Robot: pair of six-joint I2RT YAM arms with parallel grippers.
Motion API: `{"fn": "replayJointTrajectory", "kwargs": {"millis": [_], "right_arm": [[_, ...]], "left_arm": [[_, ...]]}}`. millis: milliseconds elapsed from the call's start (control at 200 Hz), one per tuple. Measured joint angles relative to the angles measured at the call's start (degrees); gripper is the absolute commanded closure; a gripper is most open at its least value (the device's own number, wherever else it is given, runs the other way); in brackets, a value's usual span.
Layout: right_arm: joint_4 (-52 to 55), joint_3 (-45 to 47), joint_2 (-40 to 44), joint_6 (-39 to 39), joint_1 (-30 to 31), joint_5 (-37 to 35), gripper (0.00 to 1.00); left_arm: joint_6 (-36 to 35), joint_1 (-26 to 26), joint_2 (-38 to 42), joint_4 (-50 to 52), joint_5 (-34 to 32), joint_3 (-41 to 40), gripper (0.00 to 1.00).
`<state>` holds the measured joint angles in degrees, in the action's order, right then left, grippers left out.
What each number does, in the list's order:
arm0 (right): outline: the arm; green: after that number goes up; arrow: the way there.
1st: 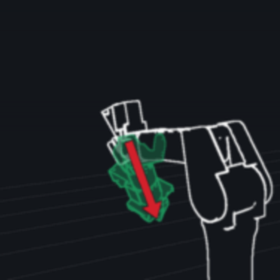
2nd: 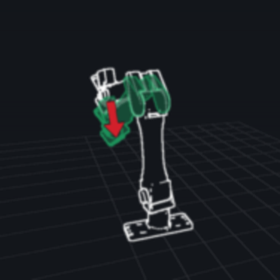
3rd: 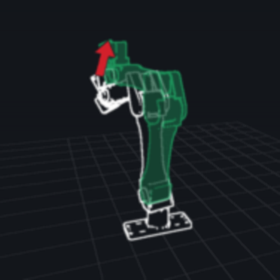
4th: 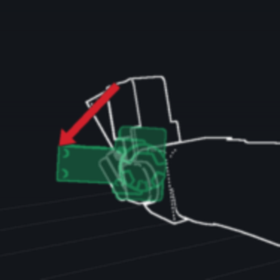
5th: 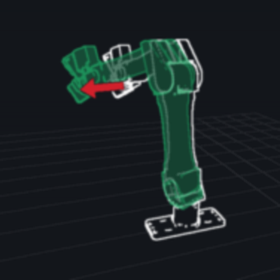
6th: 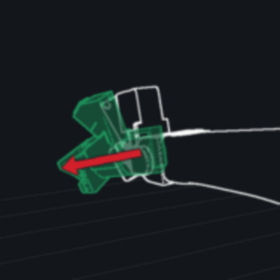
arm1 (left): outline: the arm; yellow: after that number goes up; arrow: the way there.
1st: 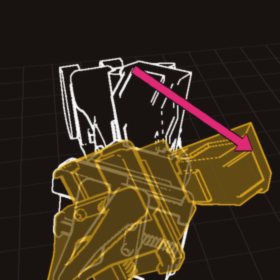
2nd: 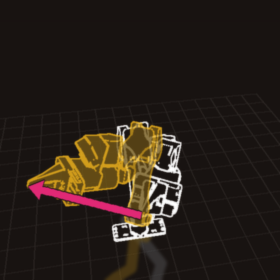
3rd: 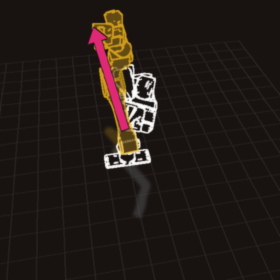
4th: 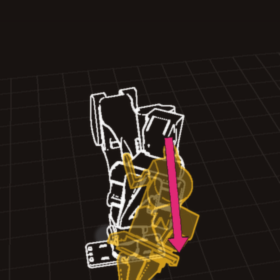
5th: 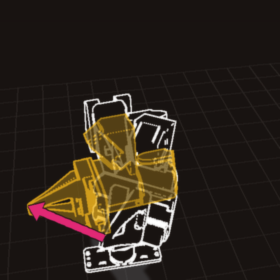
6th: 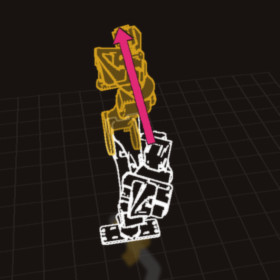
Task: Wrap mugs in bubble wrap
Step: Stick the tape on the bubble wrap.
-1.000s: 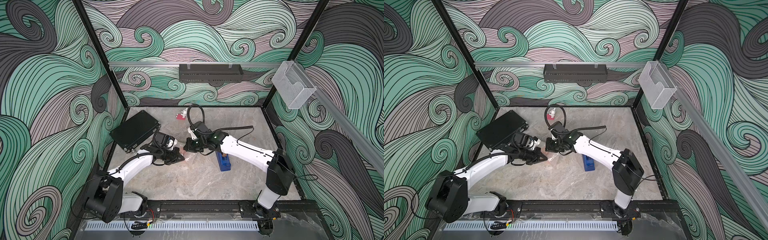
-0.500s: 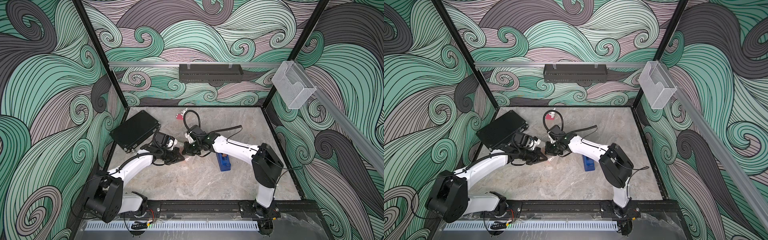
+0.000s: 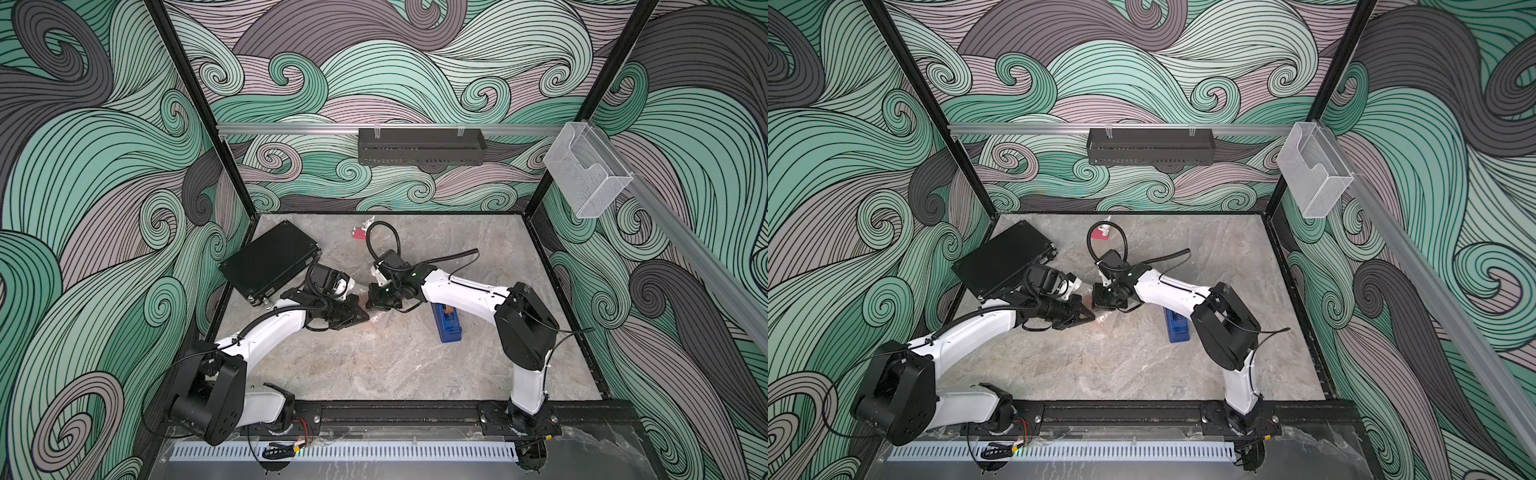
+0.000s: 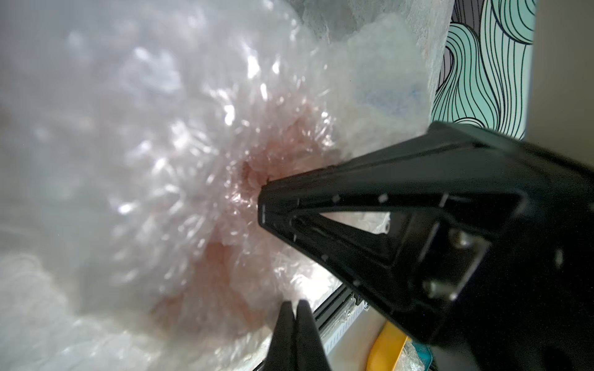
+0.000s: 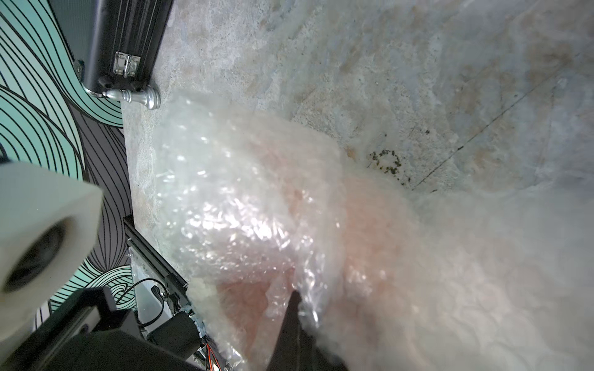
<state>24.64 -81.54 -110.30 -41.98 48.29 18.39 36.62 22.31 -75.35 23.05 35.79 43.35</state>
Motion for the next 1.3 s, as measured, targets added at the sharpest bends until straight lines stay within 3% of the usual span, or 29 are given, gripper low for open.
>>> {"fn": "replayJointTrajectory", "kwargs": {"millis": [355, 616, 796, 1301], "right_arm": [[2.1, -3.0, -2.3, 1.6, 0.0, -0.9, 1.00], [4.6, -4.2, 3.1, 4.3, 0.0, -4.5, 0.98], [4.4, -4.6, 4.8, 5.8, 0.1, -2.8, 1.00], [8.0, -8.0, -4.7, 9.2, 1.3, -4.8, 1.00]], "left_arm": [[0.0, 0.0, -0.2, -0.4, 0.0, 0.0, 0.97], [0.0, 0.0, -0.2, -0.4, 0.0, 0.0, 0.97], [0.0, 0.0, -0.2, -0.4, 0.0, 0.0, 0.97], [0.0, 0.0, -0.2, -0.9, -0.6, 0.0, 0.97]]}}
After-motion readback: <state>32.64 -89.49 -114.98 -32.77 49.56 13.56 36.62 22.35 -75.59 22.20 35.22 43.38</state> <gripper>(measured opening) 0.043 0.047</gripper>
